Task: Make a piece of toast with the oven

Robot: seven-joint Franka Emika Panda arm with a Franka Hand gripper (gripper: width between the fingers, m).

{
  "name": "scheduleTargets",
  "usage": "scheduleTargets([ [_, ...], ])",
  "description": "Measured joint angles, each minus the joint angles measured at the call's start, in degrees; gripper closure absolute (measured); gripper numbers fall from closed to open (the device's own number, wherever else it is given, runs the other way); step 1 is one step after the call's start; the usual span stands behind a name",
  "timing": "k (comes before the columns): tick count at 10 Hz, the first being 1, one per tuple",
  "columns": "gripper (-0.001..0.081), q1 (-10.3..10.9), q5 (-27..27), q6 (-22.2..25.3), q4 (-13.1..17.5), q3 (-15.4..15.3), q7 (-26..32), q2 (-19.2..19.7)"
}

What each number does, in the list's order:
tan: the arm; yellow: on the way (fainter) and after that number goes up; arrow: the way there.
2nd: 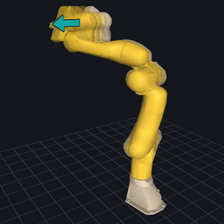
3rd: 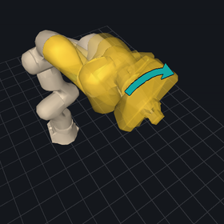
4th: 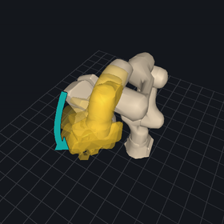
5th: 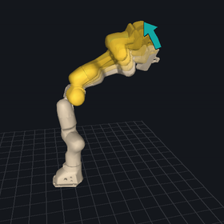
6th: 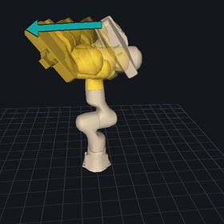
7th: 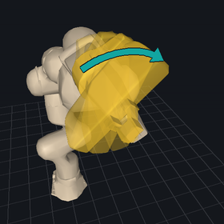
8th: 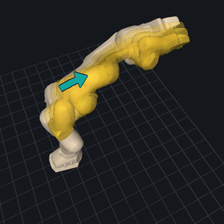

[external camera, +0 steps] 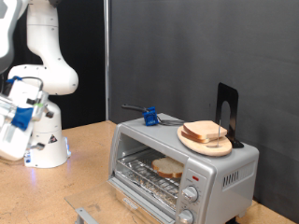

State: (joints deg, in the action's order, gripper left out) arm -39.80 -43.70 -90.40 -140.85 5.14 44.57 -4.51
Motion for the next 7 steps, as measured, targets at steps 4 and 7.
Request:
scheduleTargets([
  [4, -0.0002, 0.03, -0.33, 4.38, -0.16, -0.11, -5.20, 0.59],
  [7, -0.0002, 0.74, -1.87, -6.87, -0.01, -2.28, -13.72, 4.55],
])
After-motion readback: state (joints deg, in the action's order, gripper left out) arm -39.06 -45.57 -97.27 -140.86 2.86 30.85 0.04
